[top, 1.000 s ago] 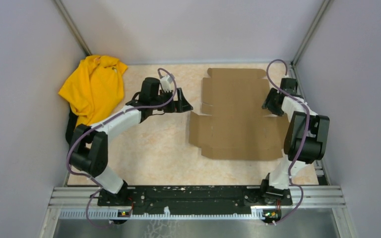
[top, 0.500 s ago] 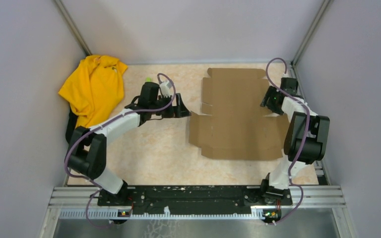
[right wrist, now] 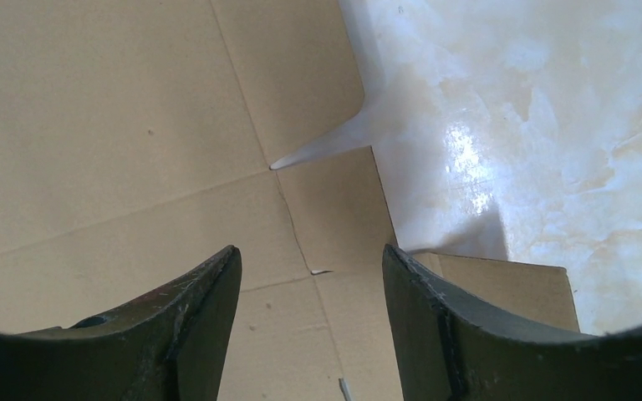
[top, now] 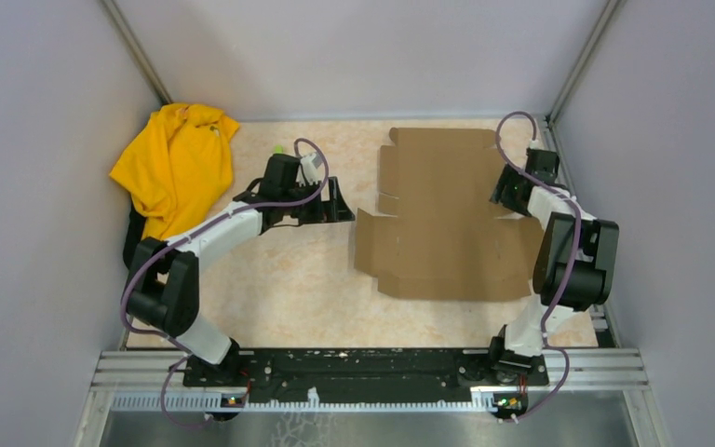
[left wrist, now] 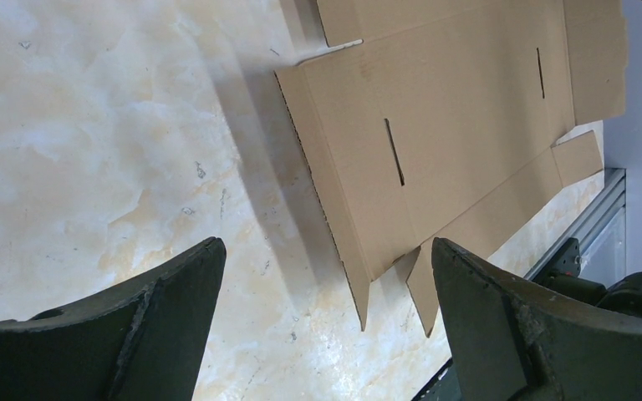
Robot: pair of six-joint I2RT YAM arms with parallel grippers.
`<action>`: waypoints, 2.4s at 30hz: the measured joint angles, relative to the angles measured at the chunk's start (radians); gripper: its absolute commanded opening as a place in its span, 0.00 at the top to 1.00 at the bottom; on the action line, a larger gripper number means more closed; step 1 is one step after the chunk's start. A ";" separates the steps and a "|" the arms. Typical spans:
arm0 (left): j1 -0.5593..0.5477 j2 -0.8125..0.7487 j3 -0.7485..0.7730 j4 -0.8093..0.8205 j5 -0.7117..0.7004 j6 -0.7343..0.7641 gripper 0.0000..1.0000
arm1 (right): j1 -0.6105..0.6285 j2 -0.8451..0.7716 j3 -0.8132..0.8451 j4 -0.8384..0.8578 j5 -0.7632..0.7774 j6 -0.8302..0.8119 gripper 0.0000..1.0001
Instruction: Fold the paper box
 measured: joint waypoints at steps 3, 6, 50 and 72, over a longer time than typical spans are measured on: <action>0.000 0.000 0.000 -0.002 0.000 0.002 0.01 | 0.000 0.001 -0.006 0.003 0.001 0.000 0.38; 0.000 0.000 0.000 -0.002 0.000 0.002 0.01 | 0.000 0.010 -0.006 0.007 0.002 0.000 0.38; 0.000 -0.019 -0.023 -0.023 -0.004 0.025 0.01 | 0.029 0.053 -0.018 0.099 -0.068 0.047 0.94; 0.000 -0.144 -0.085 -0.038 -0.034 0.026 0.01 | 0.377 0.080 0.042 0.006 0.060 -0.069 0.95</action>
